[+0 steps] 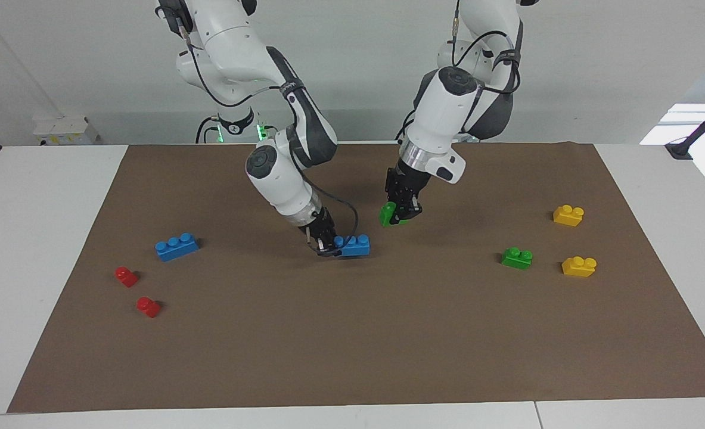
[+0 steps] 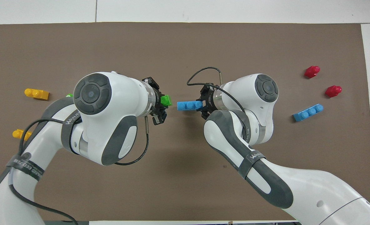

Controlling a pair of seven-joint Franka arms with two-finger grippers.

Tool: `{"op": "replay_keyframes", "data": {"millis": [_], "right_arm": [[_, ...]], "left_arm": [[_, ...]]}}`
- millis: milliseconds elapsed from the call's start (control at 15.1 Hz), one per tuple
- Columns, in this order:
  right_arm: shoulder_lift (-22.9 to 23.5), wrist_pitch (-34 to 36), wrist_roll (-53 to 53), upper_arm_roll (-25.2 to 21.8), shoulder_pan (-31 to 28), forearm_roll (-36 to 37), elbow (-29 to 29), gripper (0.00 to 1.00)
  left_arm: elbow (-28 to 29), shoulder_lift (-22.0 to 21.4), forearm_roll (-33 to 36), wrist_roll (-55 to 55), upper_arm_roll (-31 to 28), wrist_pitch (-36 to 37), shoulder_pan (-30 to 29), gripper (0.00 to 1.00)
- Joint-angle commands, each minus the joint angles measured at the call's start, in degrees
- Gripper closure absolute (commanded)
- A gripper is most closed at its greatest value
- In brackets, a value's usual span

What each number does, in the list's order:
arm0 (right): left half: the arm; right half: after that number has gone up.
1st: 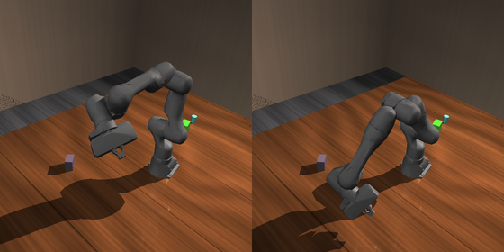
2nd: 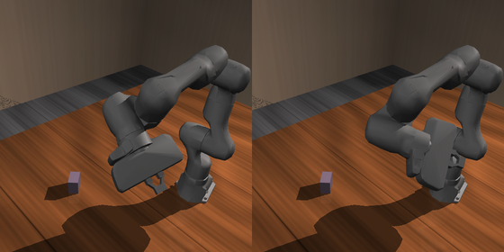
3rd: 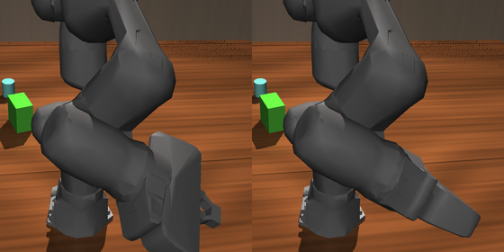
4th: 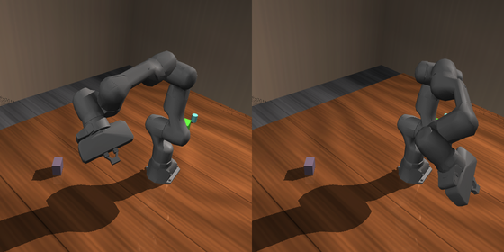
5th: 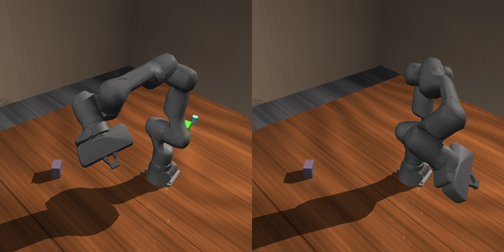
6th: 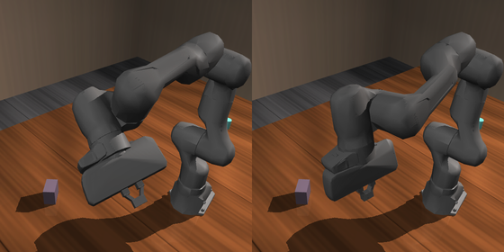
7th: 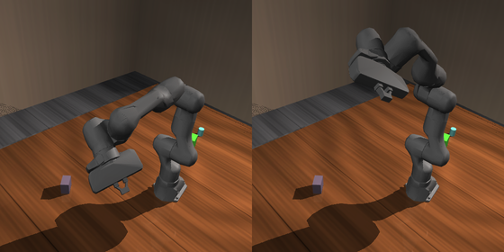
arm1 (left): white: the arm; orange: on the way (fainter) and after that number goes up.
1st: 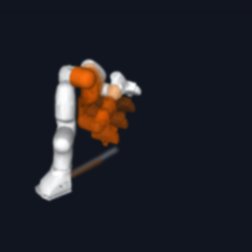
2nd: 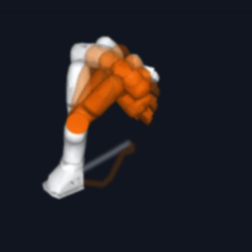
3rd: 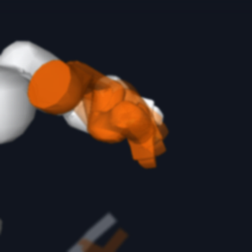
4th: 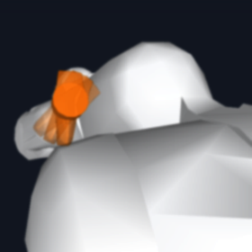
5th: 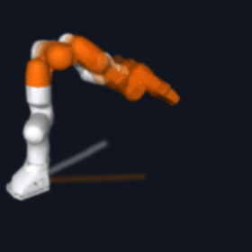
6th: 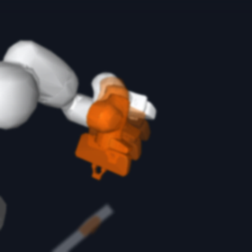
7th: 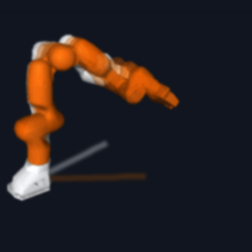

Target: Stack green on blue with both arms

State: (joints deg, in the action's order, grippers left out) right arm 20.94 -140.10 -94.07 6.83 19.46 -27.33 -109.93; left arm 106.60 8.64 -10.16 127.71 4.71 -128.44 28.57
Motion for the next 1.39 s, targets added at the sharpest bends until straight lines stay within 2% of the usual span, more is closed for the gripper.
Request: {"op": "replay_keyframes", "data": {"millis": [0,133,531,664,1328], "right_arm": [[0.2,-3.0,-1.3,-0.3,0.4,-1.3,-1.6,1.00],[0.3,-5.2,-1.0,-0.3,0.4,-1.3,-3.1,1.00],[0.3,-6.5,-0.9,-0.2,0.6,-1.3,-3.9,1.00],[0.2,-6.6,-0.2,-0.2,0.6,-1.2,-4.3,1.00],[0.1,-7.0,1.3,-0.2,0.5,-1.3,-4.9,1.00]], "left_arm": [[-4.7,4.8,3.9,6.5,-0.7,-1.4,2.0,1.00],[-4.7,5.2,4.7,7.5,-0.6,-2.5,2.4,1.00],[-6.8,13.3,7.2,7.6,-0.7,-4.4,6.8,1.00],[-10.9,15.7,7.3,7.5,-0.7,-3.9,6.9,1.00],[-9.4,17.3,10.5,5.9,-0.5,-5.1,7.6,1.00]]}}
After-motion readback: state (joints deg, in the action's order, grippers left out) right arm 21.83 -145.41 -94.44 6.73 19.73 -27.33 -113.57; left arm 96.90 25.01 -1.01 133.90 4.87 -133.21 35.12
